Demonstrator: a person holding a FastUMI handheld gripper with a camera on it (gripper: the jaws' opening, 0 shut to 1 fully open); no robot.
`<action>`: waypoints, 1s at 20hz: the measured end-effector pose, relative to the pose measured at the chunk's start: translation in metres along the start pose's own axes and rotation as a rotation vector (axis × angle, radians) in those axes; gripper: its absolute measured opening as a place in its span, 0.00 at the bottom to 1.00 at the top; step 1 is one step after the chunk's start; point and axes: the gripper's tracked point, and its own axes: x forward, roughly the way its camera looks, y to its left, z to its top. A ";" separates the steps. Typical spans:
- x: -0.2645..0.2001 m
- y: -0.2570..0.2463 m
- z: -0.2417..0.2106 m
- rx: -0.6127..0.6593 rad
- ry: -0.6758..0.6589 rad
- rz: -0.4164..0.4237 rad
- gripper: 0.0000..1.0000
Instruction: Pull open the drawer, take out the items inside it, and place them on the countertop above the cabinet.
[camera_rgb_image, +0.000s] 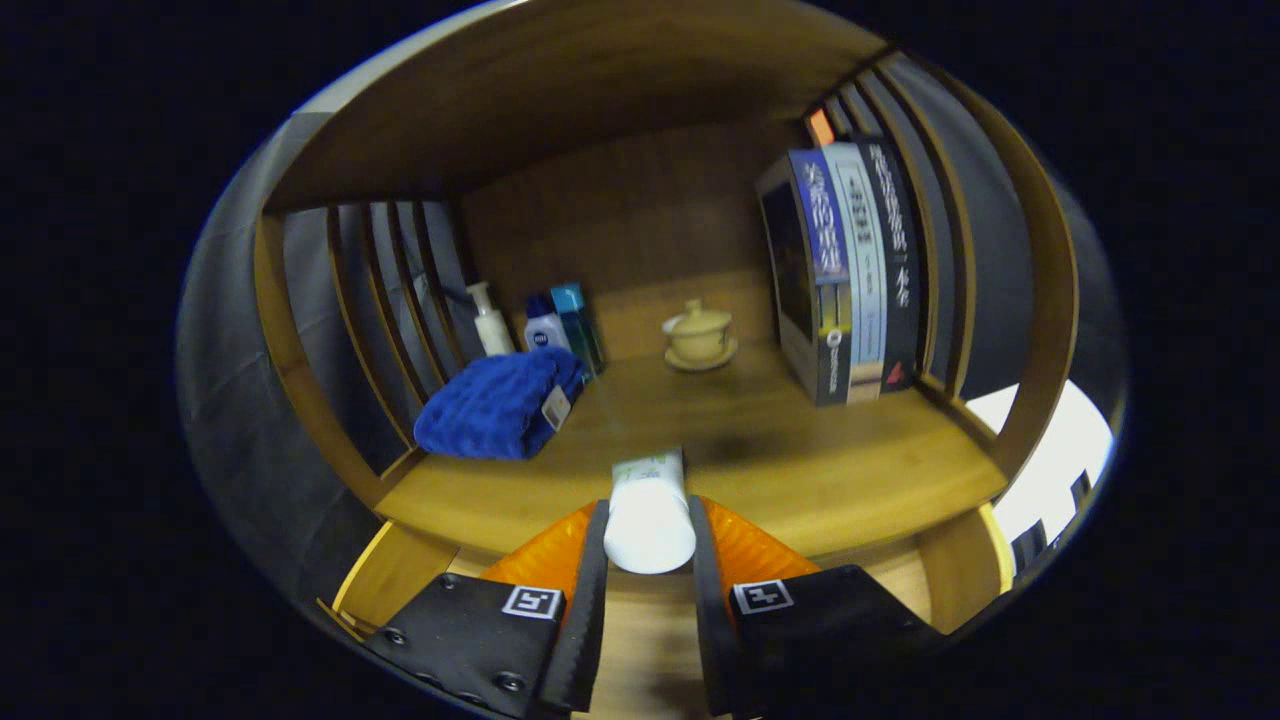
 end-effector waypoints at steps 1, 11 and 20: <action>0.008 0.000 -0.005 0.014 0.019 -0.008 0.49; 0.052 0.002 0.005 -0.072 0.004 -0.120 0.53; 0.007 -0.002 0.059 -0.090 -0.175 -0.157 0.99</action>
